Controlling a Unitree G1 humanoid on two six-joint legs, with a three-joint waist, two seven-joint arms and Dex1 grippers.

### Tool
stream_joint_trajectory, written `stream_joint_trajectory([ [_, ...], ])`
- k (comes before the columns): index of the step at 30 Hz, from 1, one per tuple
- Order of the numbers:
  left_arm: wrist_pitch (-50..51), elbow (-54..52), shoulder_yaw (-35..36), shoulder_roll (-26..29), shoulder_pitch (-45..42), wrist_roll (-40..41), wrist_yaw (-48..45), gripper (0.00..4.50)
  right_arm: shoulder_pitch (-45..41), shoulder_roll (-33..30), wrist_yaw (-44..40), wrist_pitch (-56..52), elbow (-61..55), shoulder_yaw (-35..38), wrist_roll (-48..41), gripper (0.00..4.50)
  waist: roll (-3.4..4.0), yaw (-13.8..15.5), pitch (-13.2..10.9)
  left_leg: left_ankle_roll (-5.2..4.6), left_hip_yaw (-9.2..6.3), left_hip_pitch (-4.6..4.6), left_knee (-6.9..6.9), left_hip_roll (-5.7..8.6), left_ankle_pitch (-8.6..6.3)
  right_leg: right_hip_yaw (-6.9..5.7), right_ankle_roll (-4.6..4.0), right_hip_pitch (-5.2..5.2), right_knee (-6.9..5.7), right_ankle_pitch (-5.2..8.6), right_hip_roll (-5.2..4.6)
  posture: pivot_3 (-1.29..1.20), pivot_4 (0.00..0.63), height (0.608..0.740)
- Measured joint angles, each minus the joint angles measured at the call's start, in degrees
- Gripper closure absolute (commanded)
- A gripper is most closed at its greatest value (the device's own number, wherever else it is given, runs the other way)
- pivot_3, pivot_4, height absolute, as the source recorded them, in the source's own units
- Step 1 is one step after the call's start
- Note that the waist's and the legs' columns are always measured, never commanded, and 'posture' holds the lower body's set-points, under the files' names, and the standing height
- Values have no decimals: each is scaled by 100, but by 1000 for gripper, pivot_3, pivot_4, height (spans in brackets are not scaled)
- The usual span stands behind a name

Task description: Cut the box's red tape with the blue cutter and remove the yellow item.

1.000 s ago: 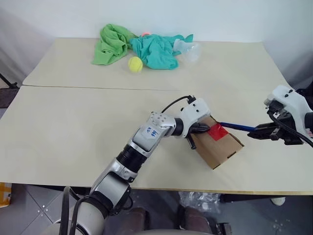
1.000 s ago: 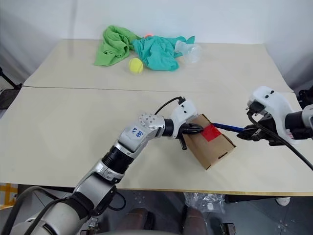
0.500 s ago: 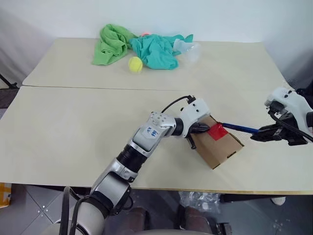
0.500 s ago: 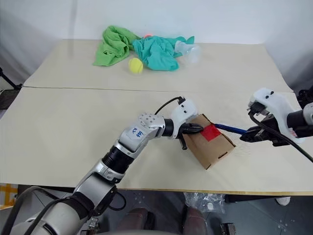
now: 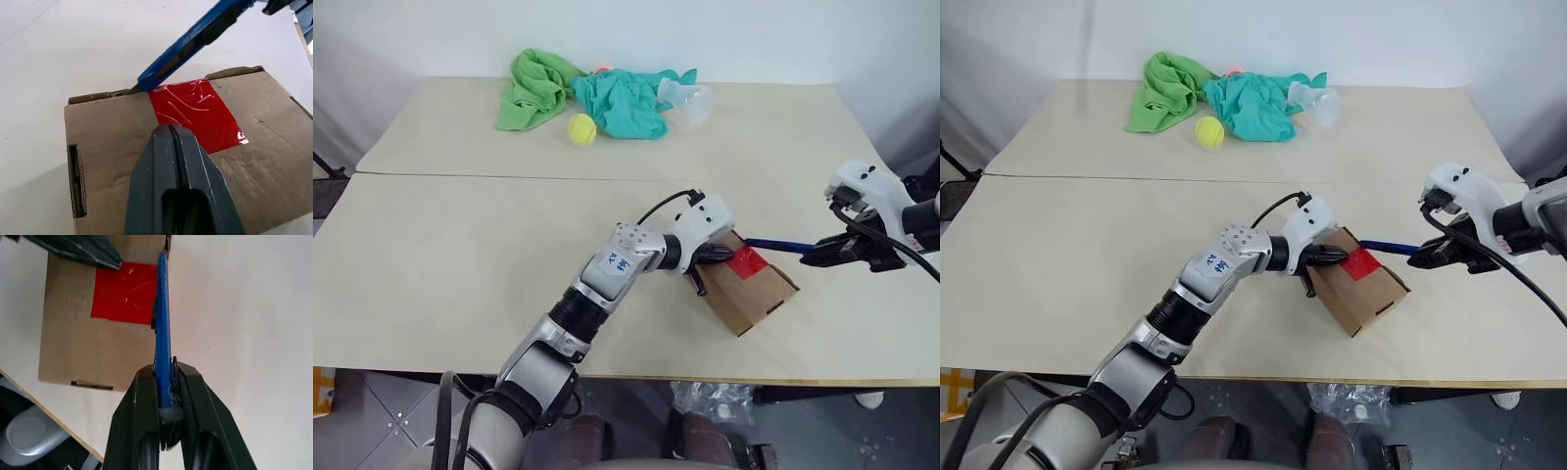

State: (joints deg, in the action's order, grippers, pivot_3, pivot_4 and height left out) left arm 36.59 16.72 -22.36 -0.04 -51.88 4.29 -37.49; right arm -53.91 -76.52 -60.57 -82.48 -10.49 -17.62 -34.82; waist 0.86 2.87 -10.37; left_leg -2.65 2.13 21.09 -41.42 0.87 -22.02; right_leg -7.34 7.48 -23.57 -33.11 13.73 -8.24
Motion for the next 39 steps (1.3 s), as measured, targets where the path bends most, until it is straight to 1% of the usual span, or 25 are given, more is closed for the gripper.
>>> stream_joint_trajectory([
  [5,-28,33,2,-9,-18,0,-1,4484,-432,132,-96,-340,184,-294,85,4328,0,-1,0,0,0,2,0,3,0,-2,0,-3,-2,0,-5,0,150,740],
  [11,-63,163,5,-63,-84,0,-2,4484,-1026,192,-236,-737,428,-893,166,4328,1,6,0,-1,-1,2,0,11,0,-2,0,-4,-7,0,-14,0,150,740],
  [20,-98,230,33,-105,-109,0,0,4484,-1511,132,-533,-802,532,-1536,301,4328,1,14,0,-1,-3,4,1,19,0,-5,1,-6,-9,-1,-18,0,150,740],
  [26,-104,241,46,-115,-117,0,0,4500,-1554,-40,-779,-756,497,-1733,348,4328,0,20,0,-1,-4,8,3,21,0,-8,3,-6,-10,-2,-19,0,150,740],
  [34,-105,244,49,-124,-118,0,0,4500,-1311,-430,-1013,-773,94,-1784,338,4328,0,22,0,-1,-6,10,5,21,-1,-10,5,-6,-8,-3,-19,0,150,740],
  [39,-106,258,51,-125,-118,0,3,4500,-1266,-495,-1076,-815,-41,-1786,338,4328,0,18,0,0,-5,9,4,20,-1,-10,6,-6,0,-3,-18,0,150,740],
])
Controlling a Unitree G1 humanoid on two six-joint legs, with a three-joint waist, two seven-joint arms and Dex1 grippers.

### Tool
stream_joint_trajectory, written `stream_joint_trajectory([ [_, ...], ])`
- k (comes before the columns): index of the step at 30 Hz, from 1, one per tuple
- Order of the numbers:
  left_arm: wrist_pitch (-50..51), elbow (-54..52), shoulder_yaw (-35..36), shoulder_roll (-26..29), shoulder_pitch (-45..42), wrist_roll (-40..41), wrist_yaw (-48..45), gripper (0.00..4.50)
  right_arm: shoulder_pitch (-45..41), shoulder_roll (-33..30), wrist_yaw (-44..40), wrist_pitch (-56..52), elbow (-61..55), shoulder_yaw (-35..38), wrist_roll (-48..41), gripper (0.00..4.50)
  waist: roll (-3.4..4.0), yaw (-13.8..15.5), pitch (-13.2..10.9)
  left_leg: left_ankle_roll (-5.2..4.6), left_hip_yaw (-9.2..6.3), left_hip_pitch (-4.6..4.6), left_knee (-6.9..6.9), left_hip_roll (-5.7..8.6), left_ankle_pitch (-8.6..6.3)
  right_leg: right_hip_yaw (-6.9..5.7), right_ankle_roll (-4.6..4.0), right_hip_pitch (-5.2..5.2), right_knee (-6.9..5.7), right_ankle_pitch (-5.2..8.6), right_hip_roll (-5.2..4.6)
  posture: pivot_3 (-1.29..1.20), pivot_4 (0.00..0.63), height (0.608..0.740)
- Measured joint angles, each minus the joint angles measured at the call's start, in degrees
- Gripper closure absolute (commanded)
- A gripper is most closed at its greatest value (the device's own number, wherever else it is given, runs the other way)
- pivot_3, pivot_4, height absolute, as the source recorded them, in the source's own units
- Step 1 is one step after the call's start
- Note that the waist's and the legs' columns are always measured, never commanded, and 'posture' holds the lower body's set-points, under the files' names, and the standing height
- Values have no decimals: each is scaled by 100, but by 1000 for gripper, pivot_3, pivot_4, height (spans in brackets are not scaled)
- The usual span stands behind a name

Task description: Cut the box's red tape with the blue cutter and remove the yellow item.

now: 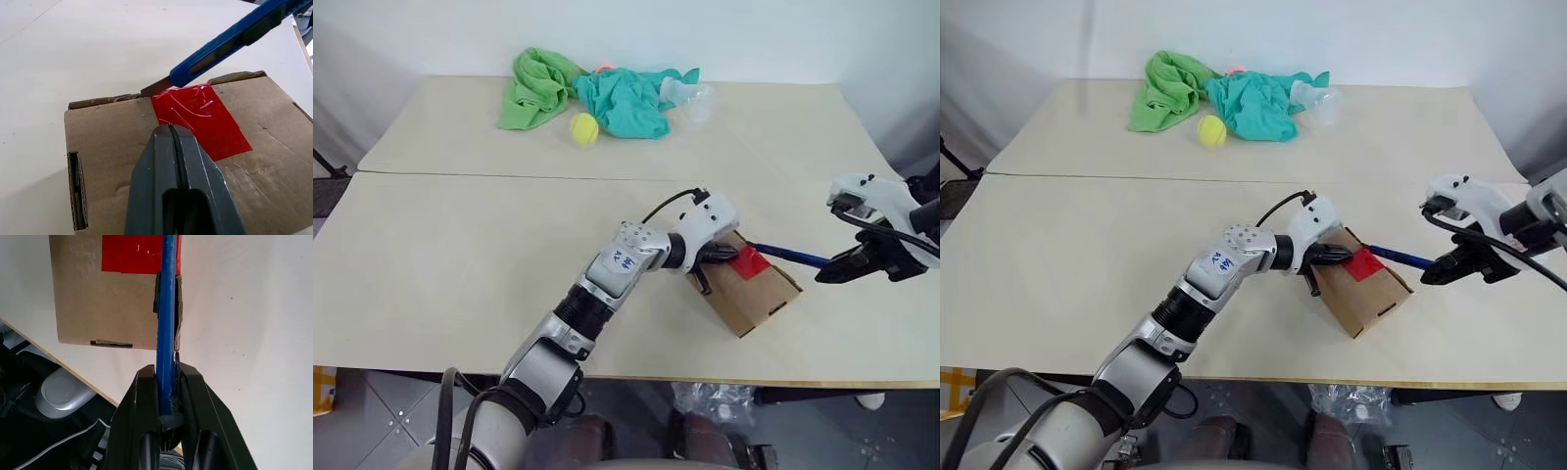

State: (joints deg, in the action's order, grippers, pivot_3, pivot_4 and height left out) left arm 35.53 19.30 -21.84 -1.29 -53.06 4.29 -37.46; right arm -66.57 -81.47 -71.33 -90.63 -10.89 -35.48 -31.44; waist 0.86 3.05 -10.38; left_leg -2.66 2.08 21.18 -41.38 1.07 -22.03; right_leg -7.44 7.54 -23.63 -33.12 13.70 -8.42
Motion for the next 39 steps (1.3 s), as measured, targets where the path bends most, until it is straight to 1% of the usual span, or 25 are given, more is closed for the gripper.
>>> stream_joint_trajectory([
  [7,-1,1,3,-3,0,0,2,4500,27,-11,-34,-60,-2,0,4,4328,0,-1,0,0,0,0,0,0,0,1,0,0,1,0,-1,0,150,740],
  [12,-75,75,37,-3,-5,-2,43,4500,-100,353,30,-76,286,-4,122,4328,0,-25,0,-1,2,-3,-2,0,1,3,1,0,-5,-1,-1,0,150,740],
  [18,-134,104,35,-5,-10,-2,44,4500,-371,454,32,-169,450,-59,125,4328,1,-29,0,0,4,-1,-2,1,2,5,1,-5,-10,-1,-1,0,150,740],
  [24,-175,114,21,-9,-9,-3,43,4500,-793,471,-2,-171,478,-525,172,4328,1,-30,-1,0,4,1,-2,2,2,6,1,-8,-10,-1,-1,0,150,740],
  [30,-184,108,0,-16,-9,-3,46,4500,-1152,609,-50,-171,747,-901,173,4328,1,-36,0,0,4,2,0,2,2,5,1,-9,-28,-1,-1,0,150,740],
  [35,-184,65,-11,-17,-6,-4,48,4500,-1318,738,-55,-171,887,-1170,214,4328,1,-38,-1,0,3,3,0,2,2,4,1,-9,-29,-1,-1,0,150,740],
  [39,-183,55,-11,-17,-6,-4,48,4500,-1355,758,-55,-171,925,-1230,247,4328,1,-39,-1,0,4,3,1,2,2,4,1,-9,-30,-1,0,0,150,740],
])
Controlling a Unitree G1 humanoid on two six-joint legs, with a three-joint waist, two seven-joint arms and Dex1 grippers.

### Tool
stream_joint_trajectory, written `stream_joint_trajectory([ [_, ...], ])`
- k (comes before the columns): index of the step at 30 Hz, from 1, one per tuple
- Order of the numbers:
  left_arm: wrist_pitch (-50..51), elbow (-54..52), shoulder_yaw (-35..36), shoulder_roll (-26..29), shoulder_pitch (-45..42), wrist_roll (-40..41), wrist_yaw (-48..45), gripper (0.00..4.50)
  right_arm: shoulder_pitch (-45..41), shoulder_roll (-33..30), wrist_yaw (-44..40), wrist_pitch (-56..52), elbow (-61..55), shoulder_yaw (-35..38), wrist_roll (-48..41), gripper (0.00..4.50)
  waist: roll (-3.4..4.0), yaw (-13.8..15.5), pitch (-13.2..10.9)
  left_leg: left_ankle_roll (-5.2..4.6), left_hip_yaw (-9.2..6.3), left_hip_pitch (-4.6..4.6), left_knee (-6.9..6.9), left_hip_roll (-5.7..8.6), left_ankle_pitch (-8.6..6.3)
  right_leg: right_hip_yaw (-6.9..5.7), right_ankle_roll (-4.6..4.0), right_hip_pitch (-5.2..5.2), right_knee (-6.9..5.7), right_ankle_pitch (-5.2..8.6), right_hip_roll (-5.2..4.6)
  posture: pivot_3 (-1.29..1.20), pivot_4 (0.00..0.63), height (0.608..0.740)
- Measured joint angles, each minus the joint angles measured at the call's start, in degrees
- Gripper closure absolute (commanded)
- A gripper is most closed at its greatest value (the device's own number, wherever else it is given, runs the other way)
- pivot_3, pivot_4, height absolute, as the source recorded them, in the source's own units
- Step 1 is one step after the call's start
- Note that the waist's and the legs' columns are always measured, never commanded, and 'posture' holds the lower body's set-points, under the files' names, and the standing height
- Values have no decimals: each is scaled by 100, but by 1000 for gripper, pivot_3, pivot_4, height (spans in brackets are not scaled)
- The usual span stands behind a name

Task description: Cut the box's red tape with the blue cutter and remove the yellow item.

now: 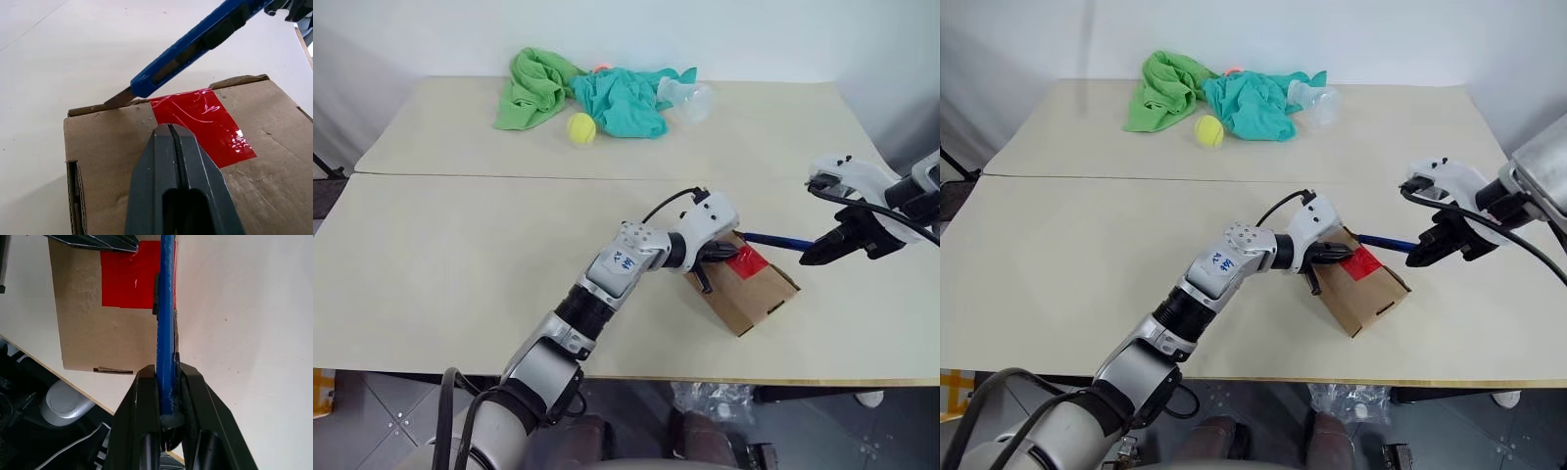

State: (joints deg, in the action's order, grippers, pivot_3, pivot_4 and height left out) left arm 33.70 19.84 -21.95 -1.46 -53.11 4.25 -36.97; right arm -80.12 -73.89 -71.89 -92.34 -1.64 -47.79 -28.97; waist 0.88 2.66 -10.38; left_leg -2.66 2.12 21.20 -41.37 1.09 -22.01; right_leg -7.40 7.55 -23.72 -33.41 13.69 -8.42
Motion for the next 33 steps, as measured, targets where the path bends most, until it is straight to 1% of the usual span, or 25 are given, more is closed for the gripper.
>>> stream_joint_trajectory([
  [12,-48,39,-35,36,-5,-1,-28,4500,53,-5,2,0,38,-103,4,4328,0,-3,0,0,0,1,0,0,0,-1,0,0,-1,0,1,0,150,740],
  [18,-64,74,-46,45,-32,-7,-67,4500,-1,-37,-127,2,89,-245,34,4328,0,-3,0,0,0,0,1,0,0,-1,0,0,0,0,1,0,150,740],
  [33,-64,81,-51,42,-38,-9,-66,4500,-485,-94,-1207,498,423,-1271,741,4328,0,0,0,0,-1,1,1,2,0,-3,0,0,-1,0,3,0,150,740],
])
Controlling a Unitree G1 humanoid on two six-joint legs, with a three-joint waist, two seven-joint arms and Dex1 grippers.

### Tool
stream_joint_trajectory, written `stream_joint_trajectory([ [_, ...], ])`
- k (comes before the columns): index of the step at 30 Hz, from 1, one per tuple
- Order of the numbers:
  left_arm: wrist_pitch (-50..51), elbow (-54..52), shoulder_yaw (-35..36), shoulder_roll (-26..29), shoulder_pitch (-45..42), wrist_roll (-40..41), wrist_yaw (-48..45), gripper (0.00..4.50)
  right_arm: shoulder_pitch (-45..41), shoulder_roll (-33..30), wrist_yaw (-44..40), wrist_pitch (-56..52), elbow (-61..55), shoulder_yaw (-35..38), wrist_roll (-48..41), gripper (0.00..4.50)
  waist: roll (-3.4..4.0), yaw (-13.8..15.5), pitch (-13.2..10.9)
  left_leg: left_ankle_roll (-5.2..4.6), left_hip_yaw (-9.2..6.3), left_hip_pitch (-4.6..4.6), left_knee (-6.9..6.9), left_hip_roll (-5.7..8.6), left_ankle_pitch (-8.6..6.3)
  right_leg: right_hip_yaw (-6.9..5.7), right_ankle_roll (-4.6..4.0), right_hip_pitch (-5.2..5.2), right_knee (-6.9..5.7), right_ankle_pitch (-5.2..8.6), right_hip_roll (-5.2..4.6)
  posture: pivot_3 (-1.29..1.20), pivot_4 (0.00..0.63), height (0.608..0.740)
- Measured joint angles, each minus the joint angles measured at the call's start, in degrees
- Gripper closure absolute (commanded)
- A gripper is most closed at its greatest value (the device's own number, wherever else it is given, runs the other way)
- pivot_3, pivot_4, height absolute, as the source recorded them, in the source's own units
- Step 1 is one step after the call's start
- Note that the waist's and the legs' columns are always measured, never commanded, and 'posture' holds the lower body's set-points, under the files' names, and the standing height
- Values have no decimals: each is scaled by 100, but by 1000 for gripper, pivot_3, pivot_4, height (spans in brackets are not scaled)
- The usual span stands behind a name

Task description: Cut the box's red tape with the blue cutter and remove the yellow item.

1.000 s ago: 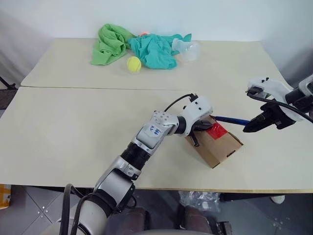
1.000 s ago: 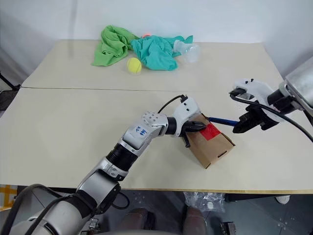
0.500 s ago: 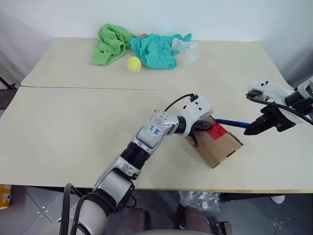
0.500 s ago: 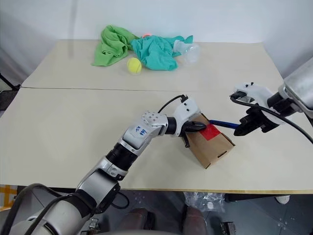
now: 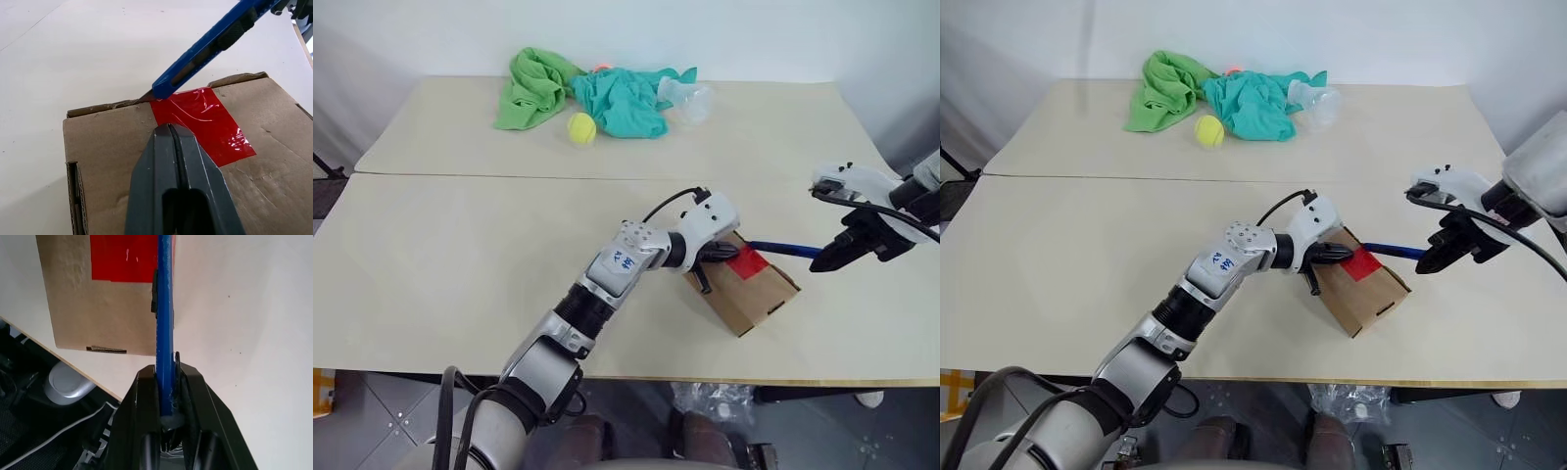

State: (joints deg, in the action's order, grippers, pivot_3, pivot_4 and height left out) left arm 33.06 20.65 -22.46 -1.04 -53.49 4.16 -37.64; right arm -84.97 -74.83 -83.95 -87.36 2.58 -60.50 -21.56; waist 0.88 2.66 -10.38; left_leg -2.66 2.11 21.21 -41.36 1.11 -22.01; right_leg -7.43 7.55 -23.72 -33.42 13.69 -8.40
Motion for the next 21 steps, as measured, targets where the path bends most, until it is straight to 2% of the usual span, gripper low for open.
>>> stream_joint_trajectory([
  [11,11,-10,5,2,4,0,26,4500,-18,38,-429,360,141,-354,474,4328,0,-8,0,1,0,-1,-1,0,0,0,0,0,-1,0,0,0,150,740],
  [21,17,-16,16,11,6,0,70,4500,-270,102,-477,638,245,-810,485,4328,0,-25,0,1,0,-2,-7,1,0,1,0,1,-6,0,-2,0,150,740],
])
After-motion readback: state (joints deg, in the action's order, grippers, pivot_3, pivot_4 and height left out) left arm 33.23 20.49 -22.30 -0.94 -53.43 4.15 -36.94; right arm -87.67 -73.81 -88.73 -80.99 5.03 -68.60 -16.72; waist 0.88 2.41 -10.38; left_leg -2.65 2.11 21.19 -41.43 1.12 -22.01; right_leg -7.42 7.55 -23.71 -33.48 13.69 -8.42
